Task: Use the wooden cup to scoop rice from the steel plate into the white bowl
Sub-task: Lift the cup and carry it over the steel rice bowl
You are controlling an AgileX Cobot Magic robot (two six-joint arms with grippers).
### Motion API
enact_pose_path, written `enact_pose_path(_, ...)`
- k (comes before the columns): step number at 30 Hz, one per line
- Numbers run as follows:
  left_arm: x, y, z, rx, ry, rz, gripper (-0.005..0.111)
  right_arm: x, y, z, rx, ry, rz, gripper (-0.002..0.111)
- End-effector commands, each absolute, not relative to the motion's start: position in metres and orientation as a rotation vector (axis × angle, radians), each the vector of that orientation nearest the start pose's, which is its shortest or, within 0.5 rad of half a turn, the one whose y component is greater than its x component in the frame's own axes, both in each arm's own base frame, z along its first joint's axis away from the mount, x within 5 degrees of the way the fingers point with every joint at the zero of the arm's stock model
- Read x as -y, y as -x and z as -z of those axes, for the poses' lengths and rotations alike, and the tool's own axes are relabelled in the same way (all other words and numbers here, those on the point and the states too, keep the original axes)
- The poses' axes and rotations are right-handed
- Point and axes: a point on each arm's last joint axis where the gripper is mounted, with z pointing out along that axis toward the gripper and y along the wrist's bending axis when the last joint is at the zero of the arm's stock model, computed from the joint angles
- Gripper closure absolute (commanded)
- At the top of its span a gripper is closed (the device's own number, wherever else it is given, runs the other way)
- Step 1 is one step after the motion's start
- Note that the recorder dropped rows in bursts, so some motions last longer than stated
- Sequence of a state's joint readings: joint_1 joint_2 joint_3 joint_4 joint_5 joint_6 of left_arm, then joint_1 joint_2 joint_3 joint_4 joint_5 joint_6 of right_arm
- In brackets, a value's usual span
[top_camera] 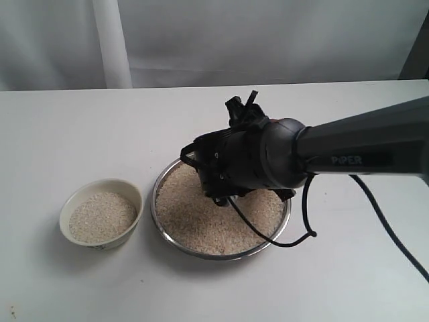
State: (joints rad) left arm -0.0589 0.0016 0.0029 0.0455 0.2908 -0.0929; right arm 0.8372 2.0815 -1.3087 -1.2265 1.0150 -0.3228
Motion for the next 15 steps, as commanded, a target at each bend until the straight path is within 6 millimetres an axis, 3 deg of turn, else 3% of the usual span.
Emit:
enact_pose_path(1,0.002,-0.055,-0.187,-1.769,0.005,0.080,0.107,-0.252,-0.323,-0.157,-1.504,2.178,1.384,0.108)
enact_pose_path(15,0.002,-0.055,-0.187,-1.769,0.005,0.080,0.107,-0.262,-0.335,-0.140,-1.480,2.156,1.417,0.108)
